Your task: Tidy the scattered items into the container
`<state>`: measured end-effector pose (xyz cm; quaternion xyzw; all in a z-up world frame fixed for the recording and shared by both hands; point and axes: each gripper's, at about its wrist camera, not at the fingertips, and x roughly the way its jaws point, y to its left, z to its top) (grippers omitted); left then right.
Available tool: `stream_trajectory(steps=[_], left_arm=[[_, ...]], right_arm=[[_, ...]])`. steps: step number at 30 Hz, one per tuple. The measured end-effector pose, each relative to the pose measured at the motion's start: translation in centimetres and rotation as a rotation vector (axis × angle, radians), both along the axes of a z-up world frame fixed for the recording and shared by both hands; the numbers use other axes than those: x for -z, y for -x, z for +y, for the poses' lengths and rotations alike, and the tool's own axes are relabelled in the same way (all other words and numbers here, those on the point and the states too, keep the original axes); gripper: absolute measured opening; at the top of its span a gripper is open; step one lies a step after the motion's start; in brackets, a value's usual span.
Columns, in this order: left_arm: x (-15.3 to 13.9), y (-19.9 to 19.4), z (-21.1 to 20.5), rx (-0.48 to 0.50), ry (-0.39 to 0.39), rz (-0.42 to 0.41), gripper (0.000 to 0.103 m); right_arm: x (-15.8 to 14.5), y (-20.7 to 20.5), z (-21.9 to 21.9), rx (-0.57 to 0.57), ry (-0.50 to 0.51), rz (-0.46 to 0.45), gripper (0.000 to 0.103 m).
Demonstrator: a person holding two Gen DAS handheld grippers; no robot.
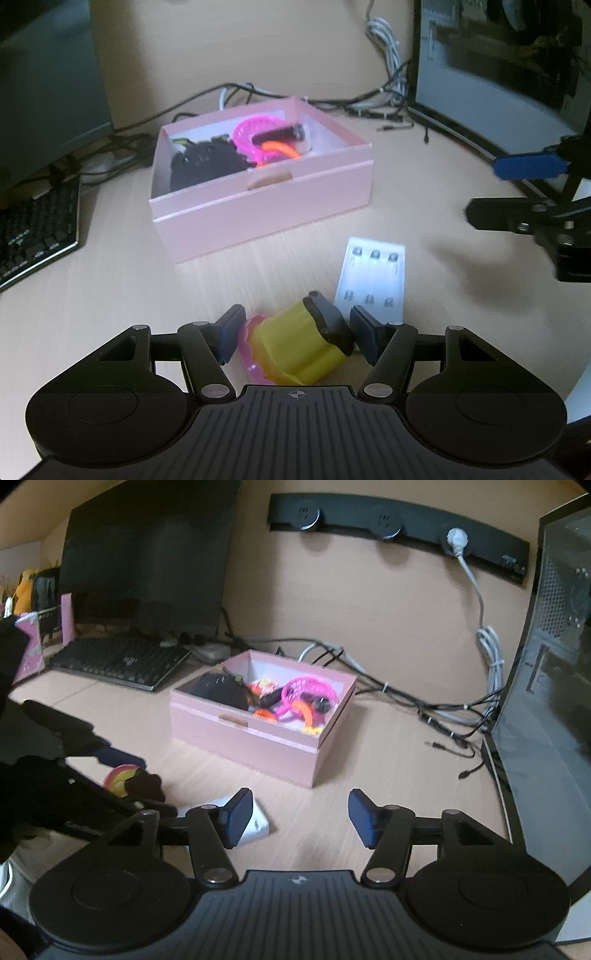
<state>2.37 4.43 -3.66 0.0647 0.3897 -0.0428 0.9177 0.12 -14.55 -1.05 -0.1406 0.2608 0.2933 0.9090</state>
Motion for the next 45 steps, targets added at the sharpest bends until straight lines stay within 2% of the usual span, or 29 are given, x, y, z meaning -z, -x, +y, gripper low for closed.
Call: stream_trajectory(steps=[5, 6, 9, 11, 15, 19, 23, 25, 27, 29, 34, 37, 39, 45], left_arm=[[0.7, -0.3, 0.0, -0.006, -0.016, 0.016, 0.07], [0.7, -0.4, 0.2, -0.011, -0.021, 0.017, 0.071], [0.6, -0.7, 0.5, -0.035, -0.046, 0.018, 0.079], [0.3, -0.7, 0.9, -0.061, -0.05, 0.018, 0.085], [-0.5, 0.1, 1.6, -0.103, -0.012, 0.016, 0.094], [-1.2, 1.4, 2.4, -0.154, 0.021, 0.016, 0.095], [-2.2, 2.9, 3.4, -0.217, 0.049, 0.01, 0.096], [-2.6, 3.9, 4.1, -0.246, 0.064, 0.003, 0.096], [-2.9, 4.8, 4.7, -0.267, 0.075, 0.003, 0.096], [-3.0, 5.5, 5.2, -0.274, 0.084, 0.006, 0.097], [-2.7, 6.8, 5.2, -0.261, 0.096, 0.036, 0.097], [-2.3, 7.1, 4.7, -0.241, 0.103, 0.053, 0.098], [-1.9, 6.8, 4.3, -0.234, 0.098, 0.068, 0.098], [-0.3, 5.3, 3.4, -0.208, 0.072, 0.099, 0.098]], right_arm=[[0.8, -0.1, -0.5, -0.006, 0.019, 0.014, 0.067], [0.9, -0.2, -0.5, -0.009, 0.022, 0.015, 0.071], [1.2, -0.4, -0.5, -0.03, 0.033, 0.019, 0.08], [1.5, -0.5, -0.3, -0.058, 0.043, 0.025, 0.082], [2.5, -0.7, 0.7, -0.113, 0.054, 0.036, 0.083], [3.6, -1.3, 2.3, -0.175, 0.064, 0.055, 0.083], [4.7, -2.5, 4.4, -0.226, 0.058, 0.119, 0.083], [5.0, -2.5, 5.2, -0.265, 0.051, 0.135, 0.091], [5.1, -2.0, 5.7, -0.296, 0.064, 0.111, 0.099], [5.3, -1.5, 6.1, -0.328, 0.082, 0.09, 0.103], [6.5, -2.1, 7.5, -0.333, 0.126, 0.084, 0.103], [6.8, -3.3, 7.4, -0.33, 0.094, 0.144, 0.103], [6.8, -3.6, 7.2, -0.321, 0.084, 0.15, 0.091], [5.9, -2.3, 5.9, -0.288, 0.096, 0.118, 0.091]])
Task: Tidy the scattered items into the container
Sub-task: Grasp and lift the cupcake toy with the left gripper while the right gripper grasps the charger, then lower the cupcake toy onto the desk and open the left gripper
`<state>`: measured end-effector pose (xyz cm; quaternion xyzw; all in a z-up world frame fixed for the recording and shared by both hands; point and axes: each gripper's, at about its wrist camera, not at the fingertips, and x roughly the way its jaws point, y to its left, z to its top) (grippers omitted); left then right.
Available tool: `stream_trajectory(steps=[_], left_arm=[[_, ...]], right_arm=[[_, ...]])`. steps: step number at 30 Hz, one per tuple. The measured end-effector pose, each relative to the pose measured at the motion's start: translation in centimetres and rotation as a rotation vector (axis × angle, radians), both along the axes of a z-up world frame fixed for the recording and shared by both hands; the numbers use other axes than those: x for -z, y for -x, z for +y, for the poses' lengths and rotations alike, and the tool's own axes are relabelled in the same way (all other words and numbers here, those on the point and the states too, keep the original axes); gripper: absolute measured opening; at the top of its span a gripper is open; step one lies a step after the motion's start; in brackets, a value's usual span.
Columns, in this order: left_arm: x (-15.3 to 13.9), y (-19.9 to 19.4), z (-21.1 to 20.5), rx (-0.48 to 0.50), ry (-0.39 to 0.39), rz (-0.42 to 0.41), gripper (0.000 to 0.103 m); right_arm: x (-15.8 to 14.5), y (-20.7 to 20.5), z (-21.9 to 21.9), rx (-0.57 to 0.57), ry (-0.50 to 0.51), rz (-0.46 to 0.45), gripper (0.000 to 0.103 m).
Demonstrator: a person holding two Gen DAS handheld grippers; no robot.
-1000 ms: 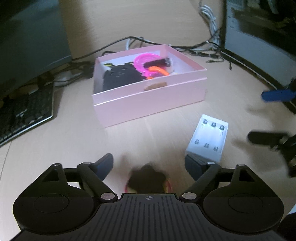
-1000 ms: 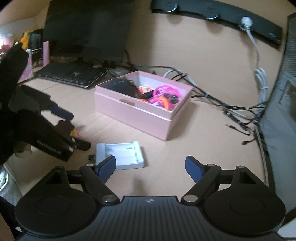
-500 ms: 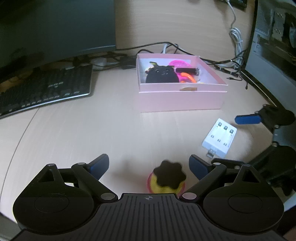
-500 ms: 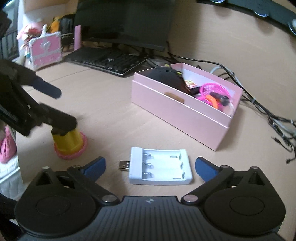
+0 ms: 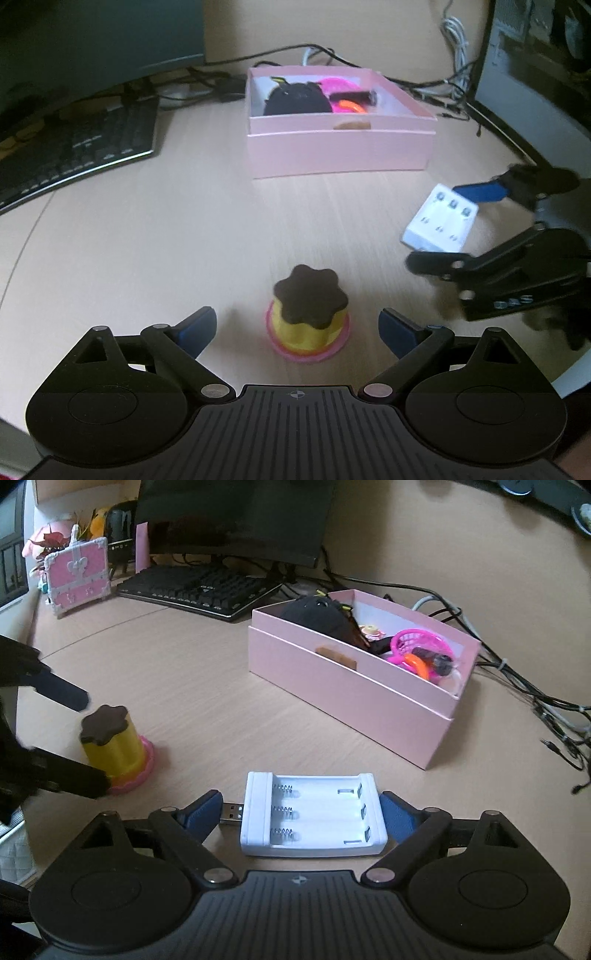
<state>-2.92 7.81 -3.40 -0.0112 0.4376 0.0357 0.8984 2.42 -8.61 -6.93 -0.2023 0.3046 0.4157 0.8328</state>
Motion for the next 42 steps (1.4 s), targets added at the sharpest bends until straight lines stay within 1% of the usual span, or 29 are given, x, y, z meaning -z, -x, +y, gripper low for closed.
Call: stream_trajectory(steps=[3, 4, 5, 6, 8, 10, 15, 22, 27, 28, 29, 30, 31, 34, 37, 39, 41, 42], left_arm=[[0.5, -0.3, -0.4, 0.02, -0.025, -0.013, 0.096], [0.7, -0.4, -0.4, 0.026, -0.031, -0.014, 0.086], [0.8, -0.5, -0.4, 0.031, -0.033, -0.011, 0.072], [1.0, -0.6, -0.3, 0.035, -0.032, -0.01, 0.069], [1.1, -0.6, -0.3, 0.038, -0.038, -0.025, 0.067], [1.0, -0.6, -0.4, 0.054, -0.046, -0.036, 0.06], [0.6, -0.4, -1.4, 0.119, -0.063, -0.051, 0.06], [-1.5, -1.0, -2.6, 0.204, -0.038, -0.103, 0.06], [-2.7, -2.1, -3.4, 0.26, -0.041, -0.134, 0.059], [-2.7, -2.3, -3.5, 0.266, -0.044, -0.14, 0.048], [-2.7, -2.5, -3.6, 0.27, -0.052, -0.141, 0.03], [-2.6, -2.7, -3.6, 0.272, -0.051, -0.138, 0.03], [-2.5, -2.9, -3.5, 0.271, -0.045, -0.137, 0.032], [-2.3, -3.2, -3.2, 0.263, -0.035, -0.151, 0.032], [-2.3, -3.3, -2.7, 0.259, -0.03, -0.159, 0.038], [-2.5, -3.3, -2.4, 0.266, -0.007, -0.16, 0.051], [-2.7, -2.9, -2.4, 0.295, 0.021, -0.164, 0.083], [-2.6, -2.7, -2.7, 0.309, 0.02, -0.164, 0.089]], right_arm=[[-0.9, 0.8, -1.0, 0.028, -0.009, -0.018, 0.091], [-1.3, 1.0, -1.3, 0.04, -0.014, -0.021, 0.091], [-1.6, 1.2, -1.7, 0.054, -0.019, -0.025, 0.091], [-1.9, 1.3, -2.1, 0.066, -0.022, -0.03, 0.091], [-2.5, 1.7, -2.7, 0.088, -0.028, -0.038, 0.091], [-2.9, 2.0, -3.1, 0.108, -0.032, -0.048, 0.091], [-4.1, 2.8, -4.2, 0.149, -0.05, -0.056, 0.091], [-5.7, 3.7, -5.2, 0.18, -0.055, -0.082, 0.091], [-6.4, 4.0, -5.5, 0.197, -0.055, -0.117, 0.091], [-6.5, 4.0, -5.6, 0.203, -0.059, -0.122, 0.091], [-6.6, 4.1, -5.7, 0.209, -0.061, -0.128, 0.091], [-6.7, 4.2, -5.9, 0.214, -0.062, -0.133, 0.091], [-6.7, 4.3, -5.9, 0.221, -0.062, -0.137, 0.091], [-6.5, 4.3, -6.2, 0.241, -0.063, -0.135, 0.091], [-6.0, 4.2, -6.5, 0.26, -0.056, -0.125, 0.091], [-5.8, 4.2, -6.6, 0.264, -0.046, -0.132, 0.091], [-5.6, 4.3, -6.9, 0.274, -0.043, -0.138, 0.091], [-5.6, 4.3, -7.1, 0.279, -0.045, -0.134, 0.091]])
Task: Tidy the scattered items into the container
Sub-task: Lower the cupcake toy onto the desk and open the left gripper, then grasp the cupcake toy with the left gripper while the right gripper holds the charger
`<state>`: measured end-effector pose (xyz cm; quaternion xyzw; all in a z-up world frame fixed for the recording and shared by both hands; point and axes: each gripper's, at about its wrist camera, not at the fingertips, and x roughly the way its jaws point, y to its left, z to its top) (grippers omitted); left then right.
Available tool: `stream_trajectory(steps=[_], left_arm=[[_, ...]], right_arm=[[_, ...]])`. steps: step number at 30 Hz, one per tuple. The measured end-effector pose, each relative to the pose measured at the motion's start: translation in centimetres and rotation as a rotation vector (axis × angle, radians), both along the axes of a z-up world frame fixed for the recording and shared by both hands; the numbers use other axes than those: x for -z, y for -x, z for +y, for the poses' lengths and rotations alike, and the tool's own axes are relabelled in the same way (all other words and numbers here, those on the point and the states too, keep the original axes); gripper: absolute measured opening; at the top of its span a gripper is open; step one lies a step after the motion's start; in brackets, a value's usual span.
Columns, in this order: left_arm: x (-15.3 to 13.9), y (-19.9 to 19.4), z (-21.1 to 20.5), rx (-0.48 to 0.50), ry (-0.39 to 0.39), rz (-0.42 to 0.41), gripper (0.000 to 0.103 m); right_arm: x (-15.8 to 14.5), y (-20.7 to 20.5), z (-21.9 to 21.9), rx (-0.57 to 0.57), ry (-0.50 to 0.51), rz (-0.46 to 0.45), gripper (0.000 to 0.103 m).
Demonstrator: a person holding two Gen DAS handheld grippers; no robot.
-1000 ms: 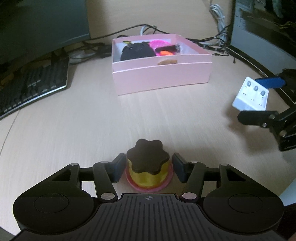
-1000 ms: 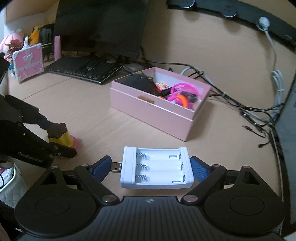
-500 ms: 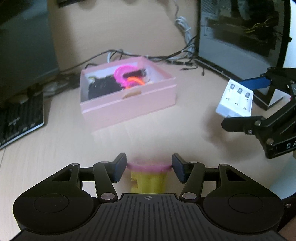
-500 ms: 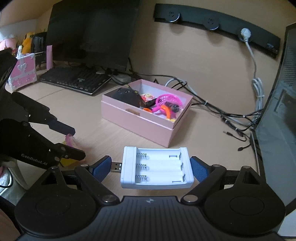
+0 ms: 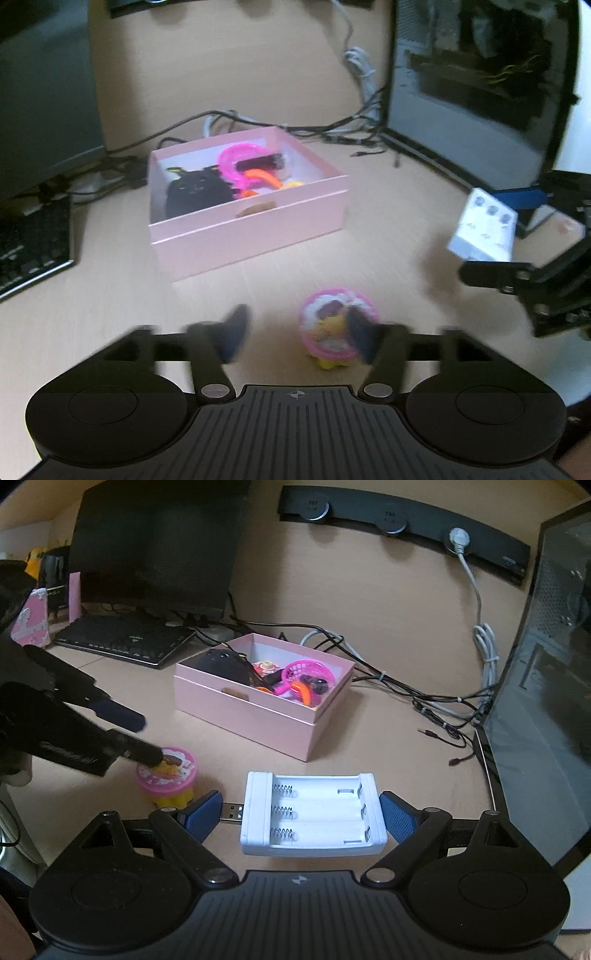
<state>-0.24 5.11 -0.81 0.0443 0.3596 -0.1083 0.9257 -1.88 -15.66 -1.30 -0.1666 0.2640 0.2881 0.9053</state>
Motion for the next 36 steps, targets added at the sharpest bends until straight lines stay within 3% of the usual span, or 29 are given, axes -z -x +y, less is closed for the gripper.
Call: stream_trajectory(steps=[1, 6, 7, 8, 10, 18, 28, 36], left_arm=[[0.3, 0.0, -0.4, 0.01, -0.01, 0.004, 0.092], [3.2, -1.9, -2.9, 0.024, -0.065, 0.065, 0.09], [3.6, -2.3, -3.3, 0.017, -0.076, 0.069, 0.083], [3.9, -2.7, -3.6, 0.008, -0.085, 0.073, 0.068], [4.1, -3.2, -3.7, -0.011, -0.086, 0.067, 0.059], [2.5, -2.1, -3.4, 0.006, -0.073, 0.043, 0.059], [-2.7, -2.5, -0.7, 0.015, -0.028, -0.027, 0.059], [-8.3, -9.1, 2.6, 0.001, 0.072, -0.108, 0.059]], right_arm=[[0.0, 0.0, -0.1, 0.004, -0.002, 0.002, 0.091], [0.4, -0.2, -0.4, 0.01, 0.009, 0.02, 0.091], [0.5, -0.2, -0.5, 0.01, 0.009, 0.023, 0.091], [0.6, -0.2, -0.6, 0.011, 0.01, 0.025, 0.091], [0.5, -0.1, -0.7, 0.008, 0.015, 0.021, 0.091], [0.1, 0.0, -0.7, -0.005, 0.014, 0.012, 0.091], [-1.4, -0.4, 1.7, -0.092, 0.013, -0.04, 0.091], [-4.5, -2.7, 5.3, -0.152, 0.0, -0.181, 0.091]])
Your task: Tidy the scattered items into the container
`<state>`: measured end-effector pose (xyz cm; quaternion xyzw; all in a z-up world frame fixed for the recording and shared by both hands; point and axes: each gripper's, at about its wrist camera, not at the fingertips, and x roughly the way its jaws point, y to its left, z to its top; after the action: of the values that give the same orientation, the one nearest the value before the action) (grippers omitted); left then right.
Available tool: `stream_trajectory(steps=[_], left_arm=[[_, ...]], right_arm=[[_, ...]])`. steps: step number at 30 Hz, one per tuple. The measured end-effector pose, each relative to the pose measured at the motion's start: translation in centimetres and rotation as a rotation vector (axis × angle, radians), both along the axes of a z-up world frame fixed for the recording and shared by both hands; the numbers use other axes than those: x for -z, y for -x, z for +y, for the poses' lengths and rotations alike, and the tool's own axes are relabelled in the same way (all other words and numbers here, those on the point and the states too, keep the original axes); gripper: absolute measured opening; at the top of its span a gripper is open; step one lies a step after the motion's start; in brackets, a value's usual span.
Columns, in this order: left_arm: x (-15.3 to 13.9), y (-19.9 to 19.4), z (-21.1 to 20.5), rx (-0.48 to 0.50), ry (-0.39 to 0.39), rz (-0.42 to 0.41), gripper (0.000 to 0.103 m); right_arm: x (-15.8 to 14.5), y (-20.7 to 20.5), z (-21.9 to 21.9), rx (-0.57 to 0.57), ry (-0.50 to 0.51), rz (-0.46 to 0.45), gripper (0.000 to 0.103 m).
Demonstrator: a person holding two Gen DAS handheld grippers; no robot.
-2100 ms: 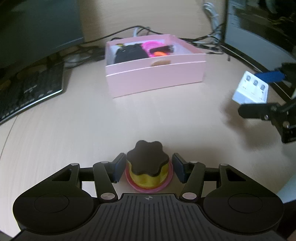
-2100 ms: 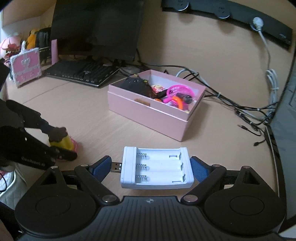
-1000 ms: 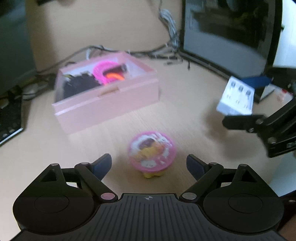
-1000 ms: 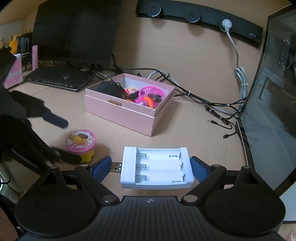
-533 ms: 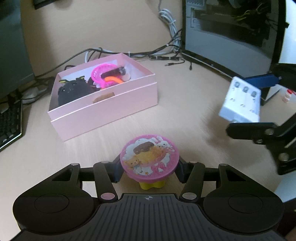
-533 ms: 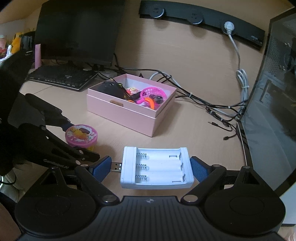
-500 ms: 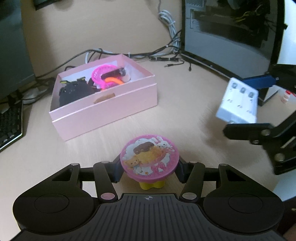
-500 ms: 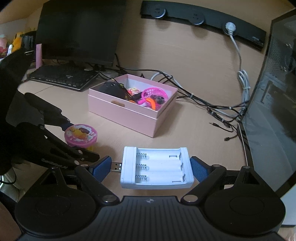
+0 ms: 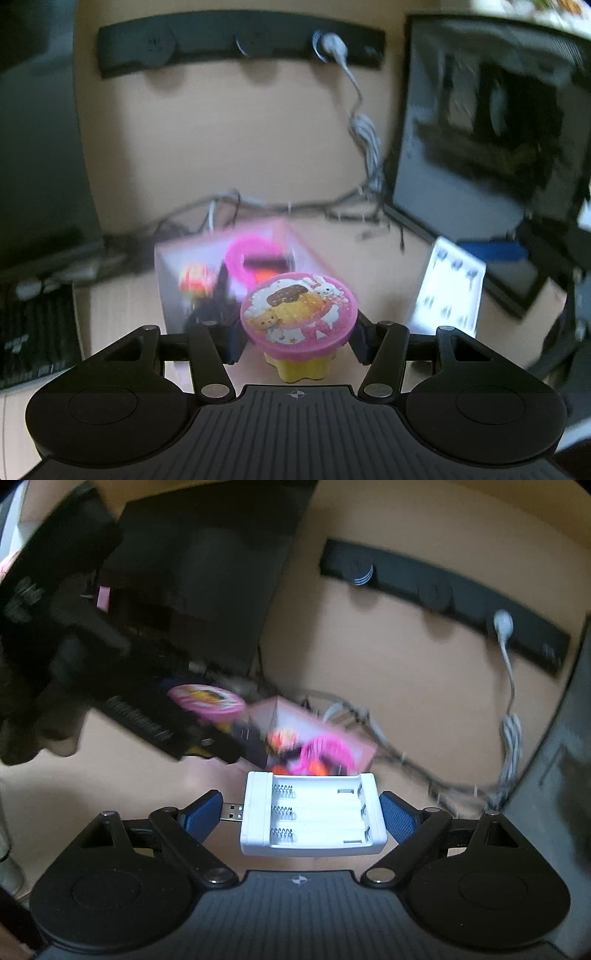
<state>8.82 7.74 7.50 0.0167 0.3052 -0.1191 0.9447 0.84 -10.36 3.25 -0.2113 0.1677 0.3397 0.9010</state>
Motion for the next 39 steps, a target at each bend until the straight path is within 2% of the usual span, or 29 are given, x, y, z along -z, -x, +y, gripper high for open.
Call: stream_trajectory(steps=[6, 8, 12, 13, 14, 18, 19, 23, 27, 32, 36, 39], left_arm=[[-2.0, -6.4, 1.3, 0.006, -0.002, -0.045, 0.059], [-2.2, -9.3, 1.9, 0.012, -0.004, -0.036, 0.06], [-1.8, -12.4, 3.7, -0.036, -0.006, -0.014, 0.065], [-1.7, -12.4, 4.3, -0.045, 0.004, -0.012, 0.07], [-1.5, -12.0, 4.9, -0.055, 0.011, -0.01, 0.075], [-0.4, -8.6, 6.2, -0.098, 0.012, -0.001, 0.082], [-0.1, -7.6, 6.2, -0.107, 0.017, 0.007, 0.086], [1.4, -2.4, 4.4, -0.101, 0.026, 0.045, 0.094], [2.9, 2.1, 2.0, -0.096, 0.017, 0.086, 0.095], [4.0, 5.8, 0.3, -0.156, 0.02, 0.118, 0.096], [4.4, 8.1, -0.4, -0.21, 0.059, 0.16, 0.096], [4.7, 9.7, -1.1, -0.232, 0.067, 0.176, 0.098]], right_arm=[[-0.4, -3.7, 3.9, -0.041, 0.006, -0.103, 0.091], [0.0, -5.7, 5.4, -0.042, 0.022, -0.129, 0.091], [1.9, -10.7, 7.7, -0.031, 0.05, -0.043, 0.092], [2.3, -11.5, 7.8, -0.031, 0.05, -0.017, 0.092], [2.6, -11.8, 7.6, -0.034, 0.044, 0.003, 0.092], [3.4, -11.5, 5.2, -0.014, -0.002, 0.054, 0.095], [3.6, -11.2, 4.4, 0.0, -0.018, 0.074, 0.095], [4.3, -9.6, 0.3, 0.087, -0.06, 0.127, 0.099], [5.2, -7.5, -3.5, 0.169, -0.072, 0.171, 0.1], [6.2, -5.9, -6.1, 0.222, -0.073, 0.218, 0.103], [6.8, -5.3, -7.2, 0.22, -0.078, 0.256, 0.103], [7.5, -4.4, -7.8, 0.202, -0.06, 0.251, 0.103]])
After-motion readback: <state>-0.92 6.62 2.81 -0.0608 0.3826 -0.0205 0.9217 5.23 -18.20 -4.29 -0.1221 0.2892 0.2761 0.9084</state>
